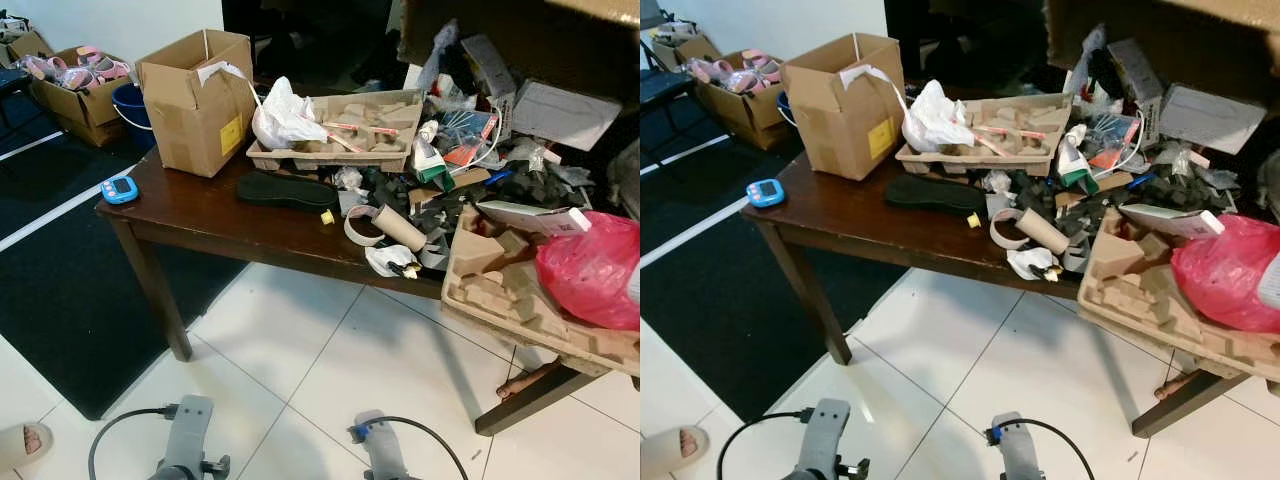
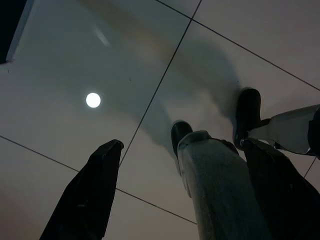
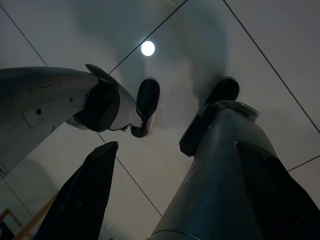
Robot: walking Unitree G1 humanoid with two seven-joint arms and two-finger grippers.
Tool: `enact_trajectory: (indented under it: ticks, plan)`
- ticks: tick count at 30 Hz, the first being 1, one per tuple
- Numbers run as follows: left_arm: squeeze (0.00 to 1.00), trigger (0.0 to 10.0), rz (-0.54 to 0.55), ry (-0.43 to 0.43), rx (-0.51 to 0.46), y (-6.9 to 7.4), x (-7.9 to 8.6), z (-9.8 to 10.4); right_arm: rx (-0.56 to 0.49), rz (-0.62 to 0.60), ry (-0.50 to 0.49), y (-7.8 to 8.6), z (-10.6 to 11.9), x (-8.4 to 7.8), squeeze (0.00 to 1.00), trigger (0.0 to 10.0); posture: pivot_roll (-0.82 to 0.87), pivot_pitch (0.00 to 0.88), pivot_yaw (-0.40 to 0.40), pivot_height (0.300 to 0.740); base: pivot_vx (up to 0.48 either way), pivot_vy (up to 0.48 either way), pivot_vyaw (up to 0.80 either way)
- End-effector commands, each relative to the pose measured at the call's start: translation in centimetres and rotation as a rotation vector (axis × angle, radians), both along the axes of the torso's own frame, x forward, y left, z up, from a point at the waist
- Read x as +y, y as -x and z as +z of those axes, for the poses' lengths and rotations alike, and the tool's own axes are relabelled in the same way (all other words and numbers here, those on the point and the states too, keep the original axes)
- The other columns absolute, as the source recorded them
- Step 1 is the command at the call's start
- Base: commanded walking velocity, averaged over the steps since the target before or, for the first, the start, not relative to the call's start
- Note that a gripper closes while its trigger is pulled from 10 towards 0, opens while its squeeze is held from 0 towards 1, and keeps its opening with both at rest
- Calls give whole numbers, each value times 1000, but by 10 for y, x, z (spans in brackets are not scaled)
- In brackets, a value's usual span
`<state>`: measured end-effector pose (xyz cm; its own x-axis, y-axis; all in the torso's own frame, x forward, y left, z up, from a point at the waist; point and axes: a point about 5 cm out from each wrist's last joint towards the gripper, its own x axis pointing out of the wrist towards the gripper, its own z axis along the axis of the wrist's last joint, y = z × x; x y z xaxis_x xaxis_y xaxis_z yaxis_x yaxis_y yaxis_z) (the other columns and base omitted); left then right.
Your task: Picking trash to rubbish bin
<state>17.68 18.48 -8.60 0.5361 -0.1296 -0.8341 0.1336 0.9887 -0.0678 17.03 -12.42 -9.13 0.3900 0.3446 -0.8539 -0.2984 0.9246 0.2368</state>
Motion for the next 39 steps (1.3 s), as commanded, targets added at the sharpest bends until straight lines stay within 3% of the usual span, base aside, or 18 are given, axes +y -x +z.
enact_trajectory:
  ticks: [1,39]
  plan:
    - [0,10000,12,-10,19,5,6,-2,52,-8,3,12,-5,-1,0,10000,115,78,-43,740,0,0,0]
    - [0,10000,10,-5,20,4,4,-2,51,-14,11,13,-6,-4,0,10000,107,76,-45,740,0,0,0]
